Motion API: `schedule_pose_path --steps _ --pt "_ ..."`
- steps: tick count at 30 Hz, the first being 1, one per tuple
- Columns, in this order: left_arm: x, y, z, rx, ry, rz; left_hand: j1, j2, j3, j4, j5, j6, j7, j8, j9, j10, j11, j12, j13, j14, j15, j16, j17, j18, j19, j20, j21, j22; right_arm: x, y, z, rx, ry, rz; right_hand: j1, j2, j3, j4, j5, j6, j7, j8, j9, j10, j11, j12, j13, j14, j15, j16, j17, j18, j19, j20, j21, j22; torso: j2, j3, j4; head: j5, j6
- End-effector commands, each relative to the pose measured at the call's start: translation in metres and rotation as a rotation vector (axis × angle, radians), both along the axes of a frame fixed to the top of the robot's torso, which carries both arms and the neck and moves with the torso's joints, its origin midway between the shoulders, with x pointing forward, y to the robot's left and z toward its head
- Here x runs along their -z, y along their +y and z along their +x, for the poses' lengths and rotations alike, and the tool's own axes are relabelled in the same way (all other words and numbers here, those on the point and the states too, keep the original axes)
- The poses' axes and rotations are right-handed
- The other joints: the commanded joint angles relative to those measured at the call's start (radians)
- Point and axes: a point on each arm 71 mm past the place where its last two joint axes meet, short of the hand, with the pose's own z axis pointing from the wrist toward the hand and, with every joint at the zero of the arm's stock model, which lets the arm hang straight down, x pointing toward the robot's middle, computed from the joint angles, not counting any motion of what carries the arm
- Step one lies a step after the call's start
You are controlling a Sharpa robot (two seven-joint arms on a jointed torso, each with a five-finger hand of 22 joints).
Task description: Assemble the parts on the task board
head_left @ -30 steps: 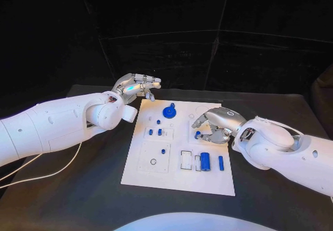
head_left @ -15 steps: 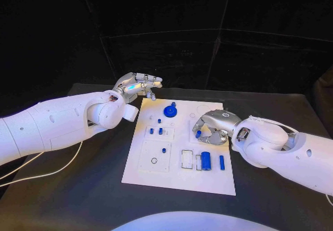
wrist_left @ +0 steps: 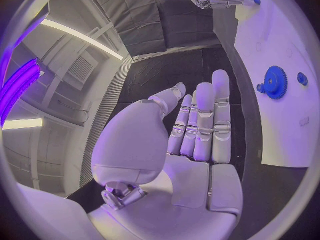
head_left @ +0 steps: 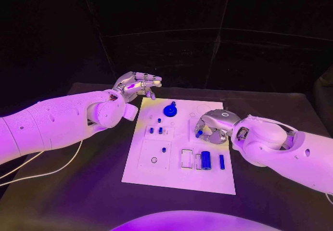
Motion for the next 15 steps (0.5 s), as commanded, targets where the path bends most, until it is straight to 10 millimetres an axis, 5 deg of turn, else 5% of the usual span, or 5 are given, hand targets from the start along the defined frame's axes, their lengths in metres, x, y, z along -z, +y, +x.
schedule_pose_path --steps 1,15 --pt "-0.0010 -0.0015 0.0001 0.013 0.001 -0.008 -0.009 0.002 -0.002 0.003 0.001 -0.005 0.004 0.005 -0.001 -0.009 0.000 0.005 -0.002 -0.006 -0.001 -0.004 -0.002 0.013 -0.002 0.001 -0.007 -0.002 -0.0025 0.0020 -0.0004 -0.009 -0.023 0.001 0.004 0.004 0.017 0.000 -0.009 0.009 0.000 0.003 0.000 0.013 -0.001 -0.005 -0.001 0.029 -0.008 0.007 0.003 0.015 0.006 -0.001 0.008 0.002 0.000 -0.0002 -0.0001 -0.002 0.000" --pt "-0.0007 -0.0009 0.0001 0.013 0.002 -0.007 -0.010 0.003 -0.002 0.004 0.001 -0.005 0.004 0.005 -0.001 -0.010 0.000 0.006 -0.002 -0.006 -0.001 -0.004 -0.003 0.013 -0.002 0.002 -0.008 -0.002 -0.0112 0.0032 -0.0041 -0.016 -0.071 0.089 0.024 0.032 0.083 -0.011 -0.046 0.071 -0.021 0.027 0.008 0.104 -0.028 0.027 0.011 0.040 -0.029 0.041 0.046 0.016 0.010 -0.017 0.029 0.013 -0.002 0.0000 -0.0018 0.002 -0.003"
